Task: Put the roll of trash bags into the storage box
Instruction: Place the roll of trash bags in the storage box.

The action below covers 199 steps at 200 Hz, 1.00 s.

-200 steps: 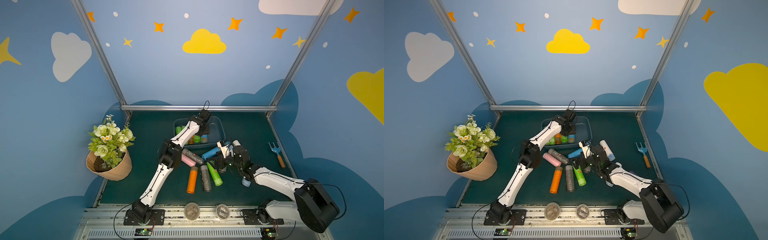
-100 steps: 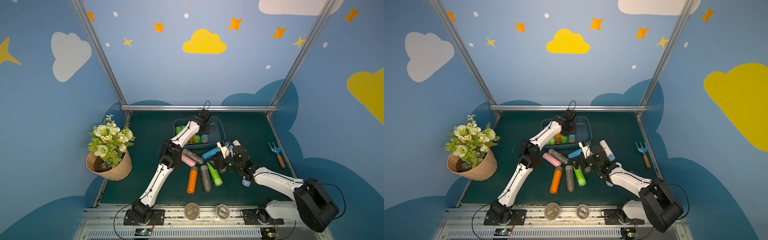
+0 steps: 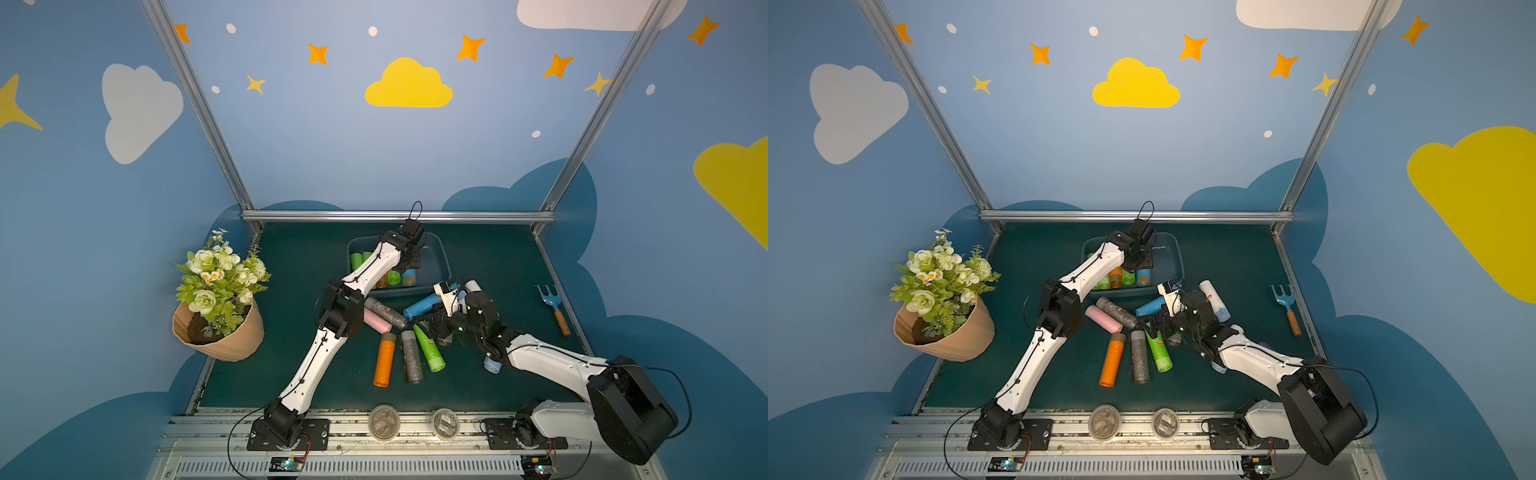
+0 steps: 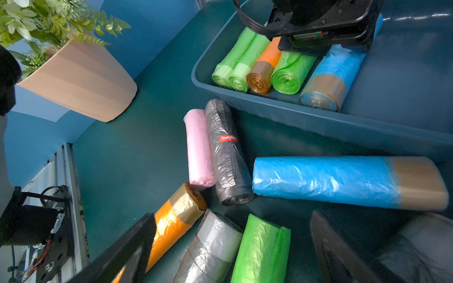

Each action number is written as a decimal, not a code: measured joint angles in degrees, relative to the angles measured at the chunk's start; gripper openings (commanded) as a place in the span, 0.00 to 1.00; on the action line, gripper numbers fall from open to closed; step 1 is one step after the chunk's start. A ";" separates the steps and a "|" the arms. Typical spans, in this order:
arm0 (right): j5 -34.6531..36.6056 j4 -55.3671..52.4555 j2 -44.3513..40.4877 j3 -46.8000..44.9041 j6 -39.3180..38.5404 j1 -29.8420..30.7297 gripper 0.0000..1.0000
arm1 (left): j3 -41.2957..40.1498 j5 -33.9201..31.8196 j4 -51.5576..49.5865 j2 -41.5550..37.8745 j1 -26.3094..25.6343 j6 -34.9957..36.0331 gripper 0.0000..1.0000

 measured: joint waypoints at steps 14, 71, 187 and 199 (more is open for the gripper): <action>0.00 -0.02 0.00 0.00 0.02 -0.28 0.96 | 0.00 -0.04 -0.28 -0.46 0.00 0.15 0.56; 0.02 -0.04 0.00 0.00 0.02 -0.94 0.96 | -1.33 -0.07 -0.79 -5.79 -0.57 0.35 0.56; 0.59 -1.64 0.00 0.04 0.42 -2.49 0.96 | -46.23 0.04 10.21 -39.30 -1.68 1.66 0.71; 0.72 -2.16 0.00 0.11 -0.04 -2.47 0.96 | -53.96 0.61 12.66 -46.07 -1.68 1.68 0.74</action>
